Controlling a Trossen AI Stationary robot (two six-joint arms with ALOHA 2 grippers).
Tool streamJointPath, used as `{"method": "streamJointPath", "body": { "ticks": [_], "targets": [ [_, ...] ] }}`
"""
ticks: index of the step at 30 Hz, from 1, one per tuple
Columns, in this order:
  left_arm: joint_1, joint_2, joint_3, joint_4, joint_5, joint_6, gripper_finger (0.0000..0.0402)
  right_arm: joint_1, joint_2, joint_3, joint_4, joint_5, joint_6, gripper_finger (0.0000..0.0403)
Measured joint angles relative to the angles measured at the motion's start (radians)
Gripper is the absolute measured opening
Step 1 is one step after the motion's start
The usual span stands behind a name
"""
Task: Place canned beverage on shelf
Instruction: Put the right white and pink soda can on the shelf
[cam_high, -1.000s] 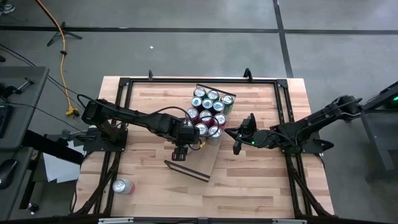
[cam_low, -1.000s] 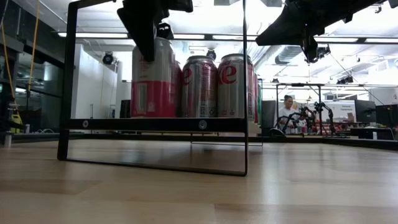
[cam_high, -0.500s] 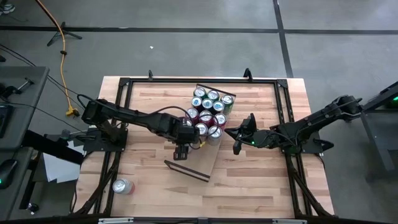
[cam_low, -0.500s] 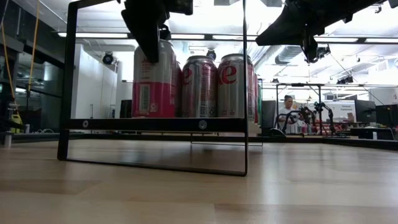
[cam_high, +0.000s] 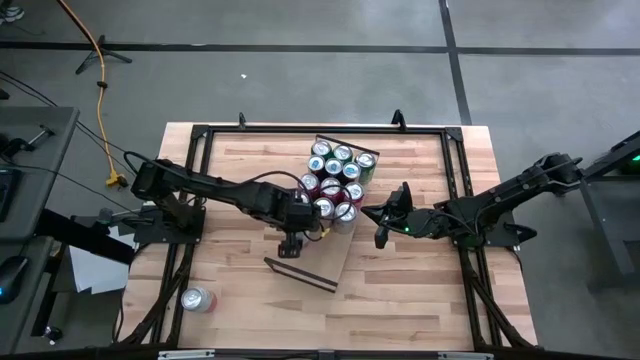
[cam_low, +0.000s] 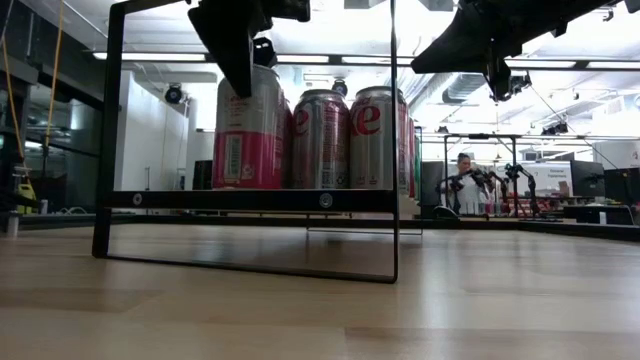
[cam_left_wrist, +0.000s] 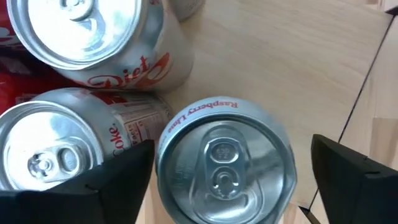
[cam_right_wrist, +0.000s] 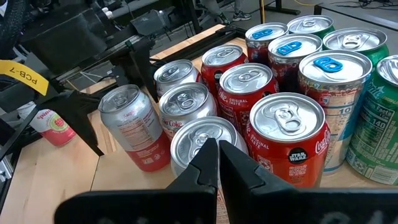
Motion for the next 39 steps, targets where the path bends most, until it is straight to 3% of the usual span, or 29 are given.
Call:
{"method": "streamJointPath", "body": {
  "ticks": [7, 16, 21, 27, 34, 36, 39],
  "targets": [
    [0.0, 0.0, 0.084, -0.019, 0.103, 0.063, 0.037, 0.0, 0.0, 0.0, 0.0, 0.0, -0.002, 0.0],
    [0.0, -0.007, 0.302, -0.125, 0.039, 0.019, 0.0372, 0.0, 0.0, 0.0, 0.0, 0.0, 0.0, 0.0],
    [-0.029, -0.026, 0.291, -0.161, 0.029, -0.086, 0.0372, 0.0, 0.0, 0.0, -0.002, 0.0, 0.008, 0.0],
    [-0.111, -0.111, 0.154, -0.144, -0.036, -0.262, 0.0367, 0.0, 0.0, 0.0, -0.012, -0.001, 0.026, 0.0],
    [-0.188, -0.348, -0.088, 0.084, -0.208, -0.591, 0.0304, 0.0, 0.0, 0.0, -0.026, -0.003, 0.027, 0.0],
    [-0.179, -0.398, -0.157, 0.124, -0.197, -0.723, 0.0265, 0.0, 0.0, 0.0, -0.026, -0.003, 0.027, 0.0],
    [-0.151, -0.432, -0.234, 0.187, -0.098, -0.906, 0.0184, 0.0, 0.0, 0.0, -0.029, -0.004, 0.027, 0.0]
  ]
}}
